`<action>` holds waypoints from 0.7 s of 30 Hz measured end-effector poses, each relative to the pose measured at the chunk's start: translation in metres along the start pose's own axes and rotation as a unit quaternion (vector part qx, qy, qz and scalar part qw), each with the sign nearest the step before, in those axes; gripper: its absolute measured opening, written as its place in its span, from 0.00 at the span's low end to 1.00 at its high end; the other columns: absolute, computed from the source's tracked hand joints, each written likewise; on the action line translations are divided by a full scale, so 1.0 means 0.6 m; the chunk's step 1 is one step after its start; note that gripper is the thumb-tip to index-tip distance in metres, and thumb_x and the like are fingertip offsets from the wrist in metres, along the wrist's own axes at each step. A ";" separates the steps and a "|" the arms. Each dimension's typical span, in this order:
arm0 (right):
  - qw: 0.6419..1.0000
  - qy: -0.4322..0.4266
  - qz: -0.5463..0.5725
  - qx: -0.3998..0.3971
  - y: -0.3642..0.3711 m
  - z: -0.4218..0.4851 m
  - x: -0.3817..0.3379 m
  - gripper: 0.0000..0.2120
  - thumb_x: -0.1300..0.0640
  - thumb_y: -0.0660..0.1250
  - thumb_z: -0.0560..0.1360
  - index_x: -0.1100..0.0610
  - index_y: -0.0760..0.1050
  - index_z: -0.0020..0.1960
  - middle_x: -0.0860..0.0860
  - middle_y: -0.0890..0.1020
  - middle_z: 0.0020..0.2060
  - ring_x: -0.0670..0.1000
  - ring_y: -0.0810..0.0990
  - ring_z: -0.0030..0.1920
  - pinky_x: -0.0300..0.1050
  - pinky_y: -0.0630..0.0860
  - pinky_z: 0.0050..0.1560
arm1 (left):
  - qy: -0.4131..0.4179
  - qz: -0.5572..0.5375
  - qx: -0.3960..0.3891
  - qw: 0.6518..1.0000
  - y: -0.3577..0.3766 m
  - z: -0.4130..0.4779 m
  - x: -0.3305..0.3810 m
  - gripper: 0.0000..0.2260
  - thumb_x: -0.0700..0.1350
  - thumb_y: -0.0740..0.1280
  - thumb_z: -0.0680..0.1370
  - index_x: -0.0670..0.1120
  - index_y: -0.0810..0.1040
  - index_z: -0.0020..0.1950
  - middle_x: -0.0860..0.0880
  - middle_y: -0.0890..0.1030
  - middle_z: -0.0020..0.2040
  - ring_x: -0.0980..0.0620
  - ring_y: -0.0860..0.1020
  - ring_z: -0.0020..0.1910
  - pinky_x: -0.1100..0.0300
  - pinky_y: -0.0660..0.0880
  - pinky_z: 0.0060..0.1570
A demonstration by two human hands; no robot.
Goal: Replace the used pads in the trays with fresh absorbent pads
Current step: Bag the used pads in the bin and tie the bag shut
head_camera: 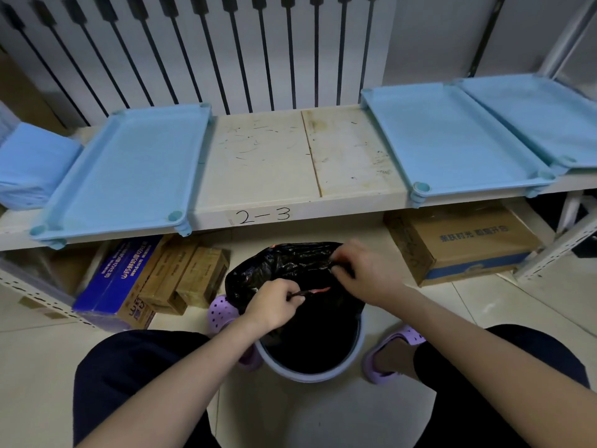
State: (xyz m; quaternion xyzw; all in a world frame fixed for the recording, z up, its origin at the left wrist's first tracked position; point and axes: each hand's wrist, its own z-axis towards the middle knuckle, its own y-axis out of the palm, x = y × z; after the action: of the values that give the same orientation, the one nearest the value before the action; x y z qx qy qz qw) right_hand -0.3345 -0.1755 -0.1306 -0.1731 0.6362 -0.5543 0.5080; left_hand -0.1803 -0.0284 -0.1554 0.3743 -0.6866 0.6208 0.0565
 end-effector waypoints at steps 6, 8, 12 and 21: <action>0.977 -0.125 -0.137 -0.108 0.034 0.008 -0.028 0.10 0.48 0.66 0.75 0.49 0.79 0.54 0.46 0.79 0.50 0.48 0.73 0.56 0.43 0.65 0.52 | -0.002 0.032 0.001 0.999 -0.003 0.000 0.004 0.16 0.48 0.66 0.77 0.55 0.67 0.29 0.52 0.73 0.30 0.48 0.76 0.36 0.55 0.72 0.37; 0.982 -0.110 -0.114 -0.102 0.035 0.012 -0.030 0.09 0.50 0.65 0.76 0.49 0.80 0.52 0.46 0.79 0.48 0.49 0.74 0.55 0.42 0.67 0.51 | -0.002 0.040 0.002 0.999 -0.005 -0.001 -0.001 0.16 0.48 0.66 0.77 0.55 0.67 0.30 0.53 0.73 0.31 0.49 0.76 0.36 0.55 0.73 0.38; 0.989 -0.083 -0.073 -0.097 0.023 0.016 -0.032 0.08 0.49 0.66 0.75 0.48 0.81 0.51 0.46 0.78 0.48 0.48 0.74 0.54 0.45 0.74 0.48 | -0.009 0.043 -0.005 0.999 -0.011 0.000 -0.007 0.13 0.48 0.66 0.76 0.55 0.69 0.32 0.51 0.77 0.34 0.49 0.77 0.37 0.54 0.74 0.38; 0.994 -0.067 0.017 -0.088 -0.029 0.020 -0.036 0.04 0.54 0.69 0.74 0.50 0.82 0.47 0.45 0.83 0.42 0.46 0.79 0.42 0.48 0.77 0.44 | 0.031 -0.007 0.013 0.999 -0.008 0.003 0.024 0.03 0.45 0.69 0.74 0.53 0.77 0.43 0.57 0.75 0.35 0.55 0.76 0.39 0.61 0.72 0.40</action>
State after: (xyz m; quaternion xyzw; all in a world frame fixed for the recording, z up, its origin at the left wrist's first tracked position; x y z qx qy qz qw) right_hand -0.3214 -0.1709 -0.1037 -0.2427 0.6500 -0.4748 0.5414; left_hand -0.1870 -0.0364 -0.1441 0.3609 -0.6734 0.6406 0.0772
